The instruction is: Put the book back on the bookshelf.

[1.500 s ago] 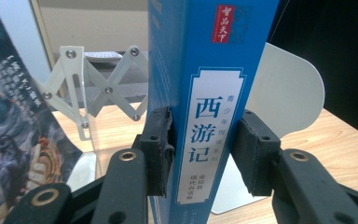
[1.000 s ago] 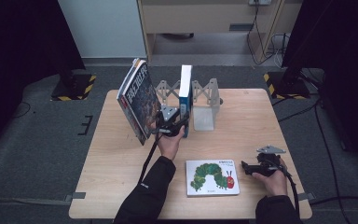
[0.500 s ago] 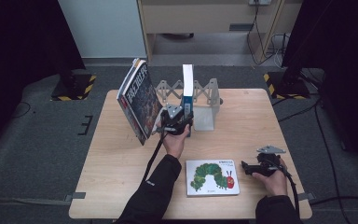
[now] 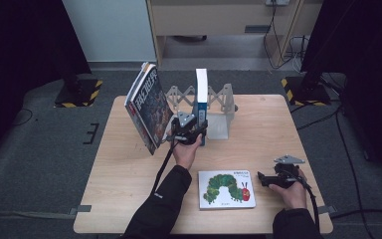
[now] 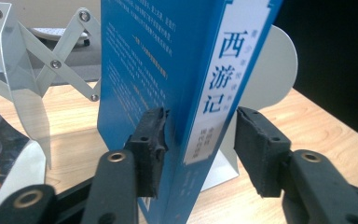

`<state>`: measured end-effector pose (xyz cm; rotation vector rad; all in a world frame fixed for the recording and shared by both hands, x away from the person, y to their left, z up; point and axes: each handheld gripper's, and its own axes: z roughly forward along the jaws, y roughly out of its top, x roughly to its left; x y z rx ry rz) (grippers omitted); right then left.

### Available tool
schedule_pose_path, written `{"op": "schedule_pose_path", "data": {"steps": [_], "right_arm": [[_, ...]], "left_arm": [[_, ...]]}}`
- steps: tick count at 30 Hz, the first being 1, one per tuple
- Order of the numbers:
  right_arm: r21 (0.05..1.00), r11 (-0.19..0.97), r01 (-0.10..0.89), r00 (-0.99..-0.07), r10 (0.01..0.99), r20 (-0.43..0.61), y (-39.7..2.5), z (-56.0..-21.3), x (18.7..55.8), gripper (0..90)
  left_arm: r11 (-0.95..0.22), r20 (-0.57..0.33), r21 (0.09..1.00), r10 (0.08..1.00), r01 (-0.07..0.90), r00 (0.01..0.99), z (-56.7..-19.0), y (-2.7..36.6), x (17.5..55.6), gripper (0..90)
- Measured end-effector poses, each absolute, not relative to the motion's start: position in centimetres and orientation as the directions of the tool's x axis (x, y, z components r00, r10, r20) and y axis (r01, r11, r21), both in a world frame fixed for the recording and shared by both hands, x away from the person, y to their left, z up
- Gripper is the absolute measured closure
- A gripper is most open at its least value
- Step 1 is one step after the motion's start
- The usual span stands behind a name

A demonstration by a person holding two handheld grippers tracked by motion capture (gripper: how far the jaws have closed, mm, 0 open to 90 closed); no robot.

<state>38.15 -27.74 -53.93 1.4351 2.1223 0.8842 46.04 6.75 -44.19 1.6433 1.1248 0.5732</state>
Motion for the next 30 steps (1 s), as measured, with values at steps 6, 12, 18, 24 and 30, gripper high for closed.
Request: {"op": "schedule_pose_path", "data": {"steps": [6, 12, 18, 24, 30], "right_arm": [[0.706, 0.262, 0.658, -0.375, 0.927, 0.005, -27.8, -53.9, 38.2, 1.7], [0.705, 0.253, 0.662, -0.367, 0.93, 0.011, -27.8, -53.9, 38.2, 1.2], [0.705, 0.254, 0.662, -0.367, 0.93, 0.01, -27.7, -53.9, 38.2, 0.9], [0.704, 0.262, 0.661, -0.371, 0.929, 0.003, -27.7, -53.9, 38.3, 0.2], [0.658, 0.278, 0.7, -0.377, 0.926, 0.01, -27.4, -53.2, 38.3, 7.2]], "left_arm": [[-0.063, -0.151, 0.916, 0.861, 0.396, 0.486, -43.6, 8.0, 45.0, 45.8], [-0.093, -0.17, 0.901, 0.823, 0.424, 0.542, -43.1, 9.1, 43.5, 41.0], [-0.127, -0.184, 0.888, 0.782, 0.442, 0.595, -42.9, 10.2, 41.5, 38.3], [-0.15, -0.182, 0.882, 0.767, 0.447, 0.616, -42.6, 11.5, 39.9, 35.9], [-0.184, -0.179, 0.864, 0.758, 0.468, 0.627, -43.5, 12.4, 38.4, 33.8]]}}
